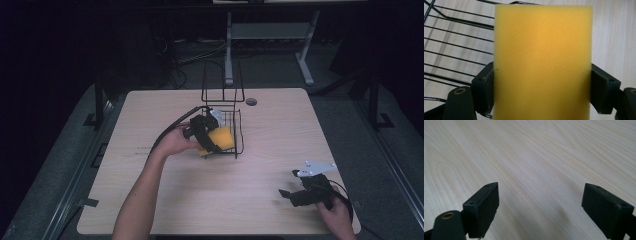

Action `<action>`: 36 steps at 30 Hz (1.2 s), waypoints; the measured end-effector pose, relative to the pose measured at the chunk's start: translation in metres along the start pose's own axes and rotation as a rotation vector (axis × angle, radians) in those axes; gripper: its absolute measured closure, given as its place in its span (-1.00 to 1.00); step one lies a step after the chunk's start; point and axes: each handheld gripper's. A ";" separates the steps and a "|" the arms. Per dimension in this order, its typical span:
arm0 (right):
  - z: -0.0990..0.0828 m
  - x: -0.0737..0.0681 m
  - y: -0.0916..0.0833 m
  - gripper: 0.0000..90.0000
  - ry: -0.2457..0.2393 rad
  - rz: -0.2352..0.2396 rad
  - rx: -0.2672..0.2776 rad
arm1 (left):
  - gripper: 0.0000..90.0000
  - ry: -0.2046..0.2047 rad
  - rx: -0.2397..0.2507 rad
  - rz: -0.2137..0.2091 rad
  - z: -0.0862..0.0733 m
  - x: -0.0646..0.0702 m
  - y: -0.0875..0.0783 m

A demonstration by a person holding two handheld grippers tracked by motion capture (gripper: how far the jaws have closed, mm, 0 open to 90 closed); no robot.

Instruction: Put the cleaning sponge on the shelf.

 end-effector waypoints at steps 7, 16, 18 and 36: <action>0.000 0.000 0.001 -0.69 -0.001 0.001 -0.006 | -0.52 -0.002 -0.016 -0.005 0.000 -0.005 0.005; 0.000 0.000 0.001 -0.69 -0.002 0.002 -0.008 | -0.52 0.051 -0.027 -0.005 0.009 -0.011 0.014; -0.001 0.001 0.001 -0.69 0.001 0.004 -0.009 | -0.51 0.047 -0.025 -0.012 0.010 -0.013 0.015; -0.001 0.002 0.000 -0.69 0.004 0.002 -0.005 | -0.51 0.053 -0.022 -0.005 0.020 -0.028 0.027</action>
Point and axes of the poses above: each handheld gripper's, and its own axes: y roughly forward along the jaws, z roughly out of its top, x roughly to its right, and after that the axes turned 6 degrees about z, right-handed
